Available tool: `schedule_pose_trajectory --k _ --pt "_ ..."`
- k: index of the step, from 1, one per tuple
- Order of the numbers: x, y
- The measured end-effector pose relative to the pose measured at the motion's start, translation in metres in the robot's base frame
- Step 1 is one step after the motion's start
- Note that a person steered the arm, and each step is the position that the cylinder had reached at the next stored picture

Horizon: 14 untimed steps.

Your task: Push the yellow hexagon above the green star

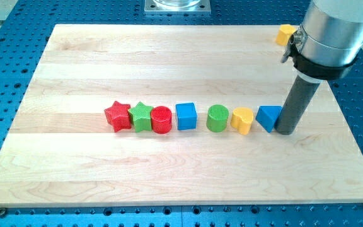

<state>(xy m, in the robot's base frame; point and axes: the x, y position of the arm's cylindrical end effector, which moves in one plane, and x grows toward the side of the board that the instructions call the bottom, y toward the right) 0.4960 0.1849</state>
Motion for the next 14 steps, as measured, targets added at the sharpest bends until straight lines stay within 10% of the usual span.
schedule_pose_trajectory --k 4,8,12,14 --pt "-0.022 0.050" --pt "-0.243 0.106" --pt "-0.252 0.006" --pt "-0.280 0.051"
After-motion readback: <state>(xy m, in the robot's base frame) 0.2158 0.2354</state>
